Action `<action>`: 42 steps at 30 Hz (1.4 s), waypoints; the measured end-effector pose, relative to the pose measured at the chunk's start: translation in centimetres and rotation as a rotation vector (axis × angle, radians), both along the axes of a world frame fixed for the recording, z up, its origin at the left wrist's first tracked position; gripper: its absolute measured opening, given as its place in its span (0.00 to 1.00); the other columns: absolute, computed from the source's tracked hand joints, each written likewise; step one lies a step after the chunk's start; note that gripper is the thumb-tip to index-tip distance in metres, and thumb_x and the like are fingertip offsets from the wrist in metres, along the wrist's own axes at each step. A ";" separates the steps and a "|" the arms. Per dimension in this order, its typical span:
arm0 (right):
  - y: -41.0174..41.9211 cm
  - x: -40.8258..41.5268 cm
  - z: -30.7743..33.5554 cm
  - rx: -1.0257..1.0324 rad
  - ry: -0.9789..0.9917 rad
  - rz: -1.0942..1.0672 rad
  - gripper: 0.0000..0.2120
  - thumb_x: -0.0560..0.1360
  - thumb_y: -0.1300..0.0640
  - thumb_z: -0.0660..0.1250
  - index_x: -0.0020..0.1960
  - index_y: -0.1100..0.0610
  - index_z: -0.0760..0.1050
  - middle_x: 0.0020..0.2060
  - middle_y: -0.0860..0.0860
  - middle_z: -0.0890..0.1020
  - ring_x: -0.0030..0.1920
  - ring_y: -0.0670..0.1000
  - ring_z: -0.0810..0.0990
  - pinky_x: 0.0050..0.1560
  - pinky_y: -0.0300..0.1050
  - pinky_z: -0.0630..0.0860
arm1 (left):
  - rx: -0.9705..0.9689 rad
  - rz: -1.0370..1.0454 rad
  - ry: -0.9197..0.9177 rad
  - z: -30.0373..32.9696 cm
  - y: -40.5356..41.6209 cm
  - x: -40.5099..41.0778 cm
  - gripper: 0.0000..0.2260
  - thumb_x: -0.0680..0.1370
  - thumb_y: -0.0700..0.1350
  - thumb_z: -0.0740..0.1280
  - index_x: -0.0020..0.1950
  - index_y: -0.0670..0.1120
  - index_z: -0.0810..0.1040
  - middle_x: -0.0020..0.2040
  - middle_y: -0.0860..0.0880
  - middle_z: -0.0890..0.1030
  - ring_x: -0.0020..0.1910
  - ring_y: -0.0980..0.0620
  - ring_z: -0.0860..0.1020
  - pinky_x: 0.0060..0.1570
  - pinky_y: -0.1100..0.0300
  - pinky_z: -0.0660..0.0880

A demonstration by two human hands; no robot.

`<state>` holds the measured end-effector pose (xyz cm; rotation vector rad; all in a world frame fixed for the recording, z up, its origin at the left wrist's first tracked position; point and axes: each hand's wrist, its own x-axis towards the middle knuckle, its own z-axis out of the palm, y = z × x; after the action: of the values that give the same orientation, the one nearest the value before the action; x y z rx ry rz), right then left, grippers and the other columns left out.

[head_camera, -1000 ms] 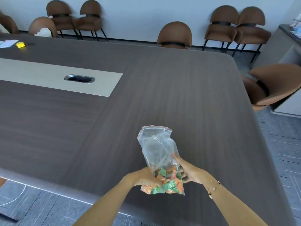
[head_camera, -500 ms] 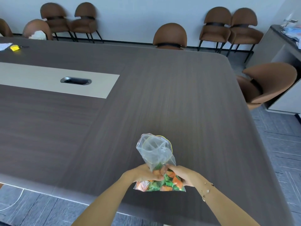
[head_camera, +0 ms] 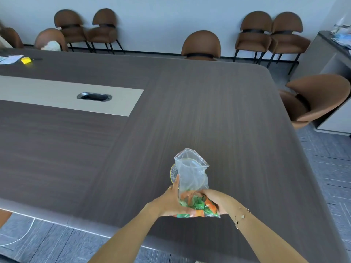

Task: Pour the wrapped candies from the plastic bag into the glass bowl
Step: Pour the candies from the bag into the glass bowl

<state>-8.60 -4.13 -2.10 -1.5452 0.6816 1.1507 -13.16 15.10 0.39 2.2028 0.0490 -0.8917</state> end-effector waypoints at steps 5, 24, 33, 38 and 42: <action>0.5 0.2 0.2 -0.048 0.002 0.030 0.17 0.76 0.48 0.65 0.52 0.62 0.80 0.46 0.58 0.87 0.48 0.56 0.86 0.54 0.52 0.83 | 0.026 -0.070 -0.025 0.8 -0.1 -0.8 0.65 0.60 0.64 0.78 0.72 0.62 0.25 0.77 0.51 0.56 0.75 0.50 0.62 0.73 0.47 0.65; 0.9 -0.2 2.6 -0.164 -0.082 0.136 0.14 0.74 0.46 0.61 0.50 0.56 0.74 0.51 0.53 0.84 0.50 0.54 0.84 0.39 0.43 0.79 | 0.073 -0.055 -0.251 0.8 -0.9 -2.2 0.41 0.74 0.56 0.70 0.78 0.56 0.46 0.78 0.49 0.54 0.72 0.49 0.68 0.69 0.53 0.69; 0.1 -0.1 5.4 -0.025 -0.126 -0.003 0.17 0.76 0.49 0.64 0.57 0.62 0.73 0.36 0.56 0.78 0.17 0.46 0.75 0.16 0.32 0.66 | 0.071 -0.045 -0.252 3.0 -1.2 0.3 0.13 0.76 0.53 0.68 0.57 0.50 0.77 0.40 0.60 0.72 0.41 0.58 0.74 0.47 0.57 0.75; 0.4 0.3 5.8 -0.077 -0.263 -0.017 0.26 0.71 0.44 0.68 0.60 0.63 0.73 0.39 0.54 0.77 0.33 0.50 0.78 0.27 0.36 0.74 | 0.180 -0.121 -0.295 3.3 -0.7 1.5 0.18 0.75 0.62 0.65 0.58 0.53 0.76 0.47 0.54 0.77 0.45 0.51 0.77 0.52 0.51 0.79; 1.0 0.3 7.3 -0.235 -0.501 0.184 0.21 0.74 0.47 0.66 0.28 0.55 0.68 0.24 0.49 0.67 0.25 0.49 0.66 0.29 0.39 0.65 | 0.302 -0.173 -0.352 3.7 -0.8 1.9 0.18 0.79 0.59 0.62 0.62 0.49 0.74 0.55 0.49 0.79 0.52 0.47 0.78 0.50 0.53 0.73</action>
<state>-8.30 -3.13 5.17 -2.0323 0.3482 0.7785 -11.25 14.29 4.06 2.6503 -0.1894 -0.6035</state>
